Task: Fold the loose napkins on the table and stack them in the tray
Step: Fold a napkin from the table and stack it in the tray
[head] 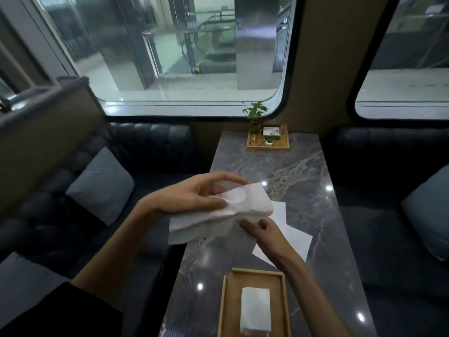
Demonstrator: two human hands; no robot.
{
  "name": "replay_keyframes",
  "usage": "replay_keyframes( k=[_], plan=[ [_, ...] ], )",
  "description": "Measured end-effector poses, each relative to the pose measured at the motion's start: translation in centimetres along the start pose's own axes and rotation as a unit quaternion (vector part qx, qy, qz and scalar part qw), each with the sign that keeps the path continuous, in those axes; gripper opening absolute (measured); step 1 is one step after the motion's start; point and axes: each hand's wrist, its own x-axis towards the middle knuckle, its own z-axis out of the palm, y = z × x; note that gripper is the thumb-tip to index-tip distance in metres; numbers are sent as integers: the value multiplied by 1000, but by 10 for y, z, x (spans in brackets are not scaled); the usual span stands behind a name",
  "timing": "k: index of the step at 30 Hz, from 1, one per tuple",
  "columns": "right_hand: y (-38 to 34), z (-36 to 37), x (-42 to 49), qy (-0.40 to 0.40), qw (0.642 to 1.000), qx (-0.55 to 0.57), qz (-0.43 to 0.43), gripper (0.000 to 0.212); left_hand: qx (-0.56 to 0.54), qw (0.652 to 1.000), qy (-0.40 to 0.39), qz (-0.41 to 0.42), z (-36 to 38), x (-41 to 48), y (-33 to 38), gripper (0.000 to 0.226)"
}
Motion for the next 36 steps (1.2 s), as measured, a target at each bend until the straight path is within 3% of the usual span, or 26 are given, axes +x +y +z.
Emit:
replay_keyframes(
  k=[2, 3, 5, 7, 8, 9, 12, 16, 19, 24, 36],
  plan=[
    [-15, 2, -22, 42, 999, 20, -22, 26, -148, 989, 14, 21, 6, -9, 3, 61],
    [-22, 2, -33, 59, 997, 30, -30, 25, -266, 962, 51, 35, 12, -11, 0, 61],
    [-33, -2, -52, 101, 993, 40, -43, 25, -487, 857, 156, 56, 33, -10, -6, 34],
    [-43, -11, -69, 159, 985, 44, -49, 25, -623, 768, 142, 37, 60, -9, -20, 47],
    [-48, -16, -77, 186, 980, 54, -47, 24, -651, 750, 116, 10, 74, -10, -27, 54],
    [-50, -22, -85, 208, 975, 63, -43, 23, -656, 749, 91, -15, 86, -10, -33, 63],
    [-55, -39, -107, 242, 968, 53, -32, 23, -602, 794, 59, -56, 114, -8, -34, 83],
    [-54, -56, -133, 226, 973, -26, -34, 21, -447, 874, 176, -75, 132, -1, -14, 51],
    [-53, -67, -147, 229, 972, -43, -32, 23, -329, 912, 222, -99, 138, 7, -13, 35],
    [-47, -83, -152, 274, 960, -44, -32, 16, -301, 923, 208, -122, 145, 4, -20, 31],
    [-32, -94, -137, 250, 965, -77, 13, 14, -222, 929, 268, -127, 142, -1, -50, 43]
  ],
)
